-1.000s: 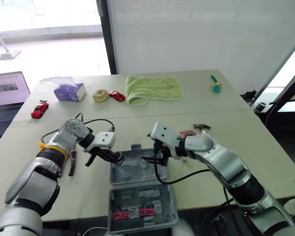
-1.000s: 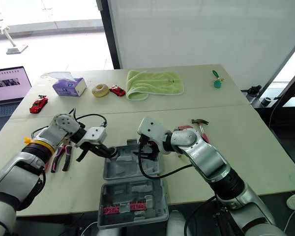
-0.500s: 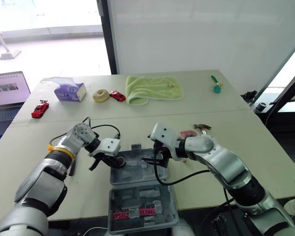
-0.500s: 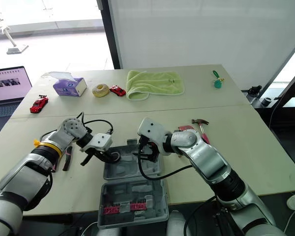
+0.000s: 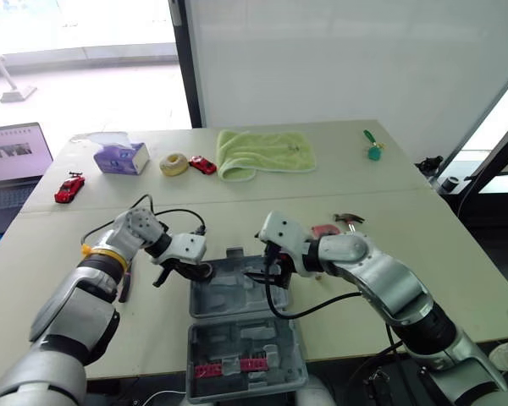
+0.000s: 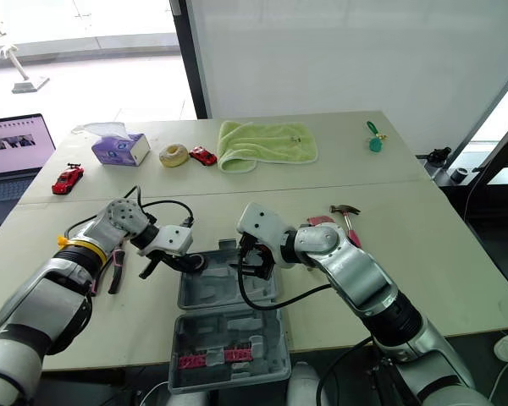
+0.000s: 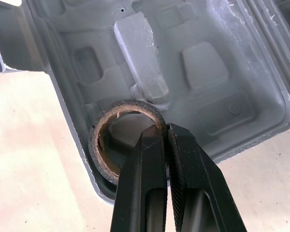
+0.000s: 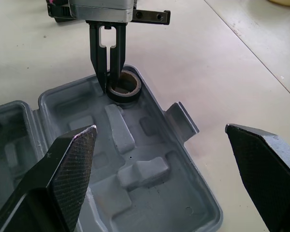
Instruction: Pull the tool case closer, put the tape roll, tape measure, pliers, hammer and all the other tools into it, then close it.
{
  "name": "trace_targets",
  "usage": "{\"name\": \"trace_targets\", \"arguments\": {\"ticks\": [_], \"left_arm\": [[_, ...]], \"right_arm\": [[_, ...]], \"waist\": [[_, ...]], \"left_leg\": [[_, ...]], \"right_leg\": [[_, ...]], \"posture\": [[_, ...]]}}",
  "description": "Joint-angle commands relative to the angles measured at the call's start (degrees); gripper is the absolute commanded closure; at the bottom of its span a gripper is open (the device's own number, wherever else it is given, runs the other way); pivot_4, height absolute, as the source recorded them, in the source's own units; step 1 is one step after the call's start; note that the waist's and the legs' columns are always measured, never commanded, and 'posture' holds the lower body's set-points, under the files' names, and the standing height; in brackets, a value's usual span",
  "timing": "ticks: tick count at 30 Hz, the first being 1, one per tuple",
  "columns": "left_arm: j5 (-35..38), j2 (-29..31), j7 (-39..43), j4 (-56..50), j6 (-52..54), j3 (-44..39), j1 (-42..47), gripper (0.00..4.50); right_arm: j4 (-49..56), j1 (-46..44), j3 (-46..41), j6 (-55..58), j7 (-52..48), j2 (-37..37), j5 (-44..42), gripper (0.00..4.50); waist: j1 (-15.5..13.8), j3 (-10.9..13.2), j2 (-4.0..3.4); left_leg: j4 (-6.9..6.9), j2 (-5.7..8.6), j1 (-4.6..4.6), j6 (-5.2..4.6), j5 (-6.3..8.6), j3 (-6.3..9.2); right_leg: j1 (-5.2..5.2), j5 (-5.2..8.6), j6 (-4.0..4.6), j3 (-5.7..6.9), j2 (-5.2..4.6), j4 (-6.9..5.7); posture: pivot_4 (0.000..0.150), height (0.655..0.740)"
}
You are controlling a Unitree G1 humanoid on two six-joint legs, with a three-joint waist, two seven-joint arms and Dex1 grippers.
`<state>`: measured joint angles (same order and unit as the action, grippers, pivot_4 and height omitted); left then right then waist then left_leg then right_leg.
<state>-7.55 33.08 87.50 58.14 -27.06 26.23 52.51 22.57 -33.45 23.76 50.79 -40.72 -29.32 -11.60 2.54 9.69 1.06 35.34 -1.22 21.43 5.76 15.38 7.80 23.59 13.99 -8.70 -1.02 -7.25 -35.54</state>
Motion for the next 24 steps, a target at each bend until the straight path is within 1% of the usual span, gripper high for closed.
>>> {"name": "trace_targets", "arguments": {"ticks": [1,11,14,16,18,24], "left_arm": [[-1.7,0.1,-2.0,0.2,-1.8,-1.0,0.3,4.46],[-1.6,-1.3,-2.2,0.1,-1.2,-2.3,0.1,4.46],[-0.6,-1.6,-1.7,-0.5,-0.2,-3.3,0.3,3.54],[0.6,-1.7,-0.2,-1.8,1.5,-4.3,0.7,2.62],[1.2,-1.0,1.7,-3.3,2.6,-4.9,1.0,1.61],[3.1,0.5,4.1,-8.1,6.8,-7.1,0.4,1.61]], "right_arm": [[2.8,-0.1,-1.9,-0.2,0.2,0.2,-0.8,0.00],[2.8,0.1,-1.9,-0.1,0.4,0.1,-1.0,0.00],[2.8,0.2,-1.8,0.0,0.4,0.1,-1.0,0.00],[2.8,0.3,-1.6,0.0,0.4,0.0,-1.0,0.00],[3.0,0.4,-1.6,0.1,0.4,0.0,-1.0,0.00],[3.1,0.5,-1.5,0.1,0.2,-0.2,-0.9,0.00]], "waist": [[0.0,0.0,0.00],[-0.1,0.0,0.00],[-0.1,0.0,0.00],[0.0,0.0,0.00],[0.0,0.0,0.00],[0.0,0.0,0.00]], "left_leg": [[0.00,0.00,0.00,0.00,0.00,0.00],[0.02,0.00,-0.01,0.00,0.00,0.00],[0.03,0.00,0.00,0.00,0.00,0.00],[0.03,0.00,0.00,0.00,0.00,0.00],[0.03,0.00,0.00,0.00,0.00,0.01],[0.02,0.00,-0.01,0.00,0.00,0.01]], "right_leg": [[0.00,0.00,0.00,0.00,0.00,0.00],[-0.03,0.00,0.00,0.00,0.00,-0.02],[-0.02,0.00,0.00,0.01,0.00,-0.02],[-0.02,0.00,0.00,0.00,0.00,-0.02],[-0.02,0.00,0.00,0.00,0.00,-0.02],[-0.01,0.00,0.00,0.00,0.00,-0.02]], "posture": [[0.150,0.7400],[0.150,0.7400],[0.150,0.7400],[0.150,0.7400],[0.150,0.7400],[0.150,0.7400]]}}
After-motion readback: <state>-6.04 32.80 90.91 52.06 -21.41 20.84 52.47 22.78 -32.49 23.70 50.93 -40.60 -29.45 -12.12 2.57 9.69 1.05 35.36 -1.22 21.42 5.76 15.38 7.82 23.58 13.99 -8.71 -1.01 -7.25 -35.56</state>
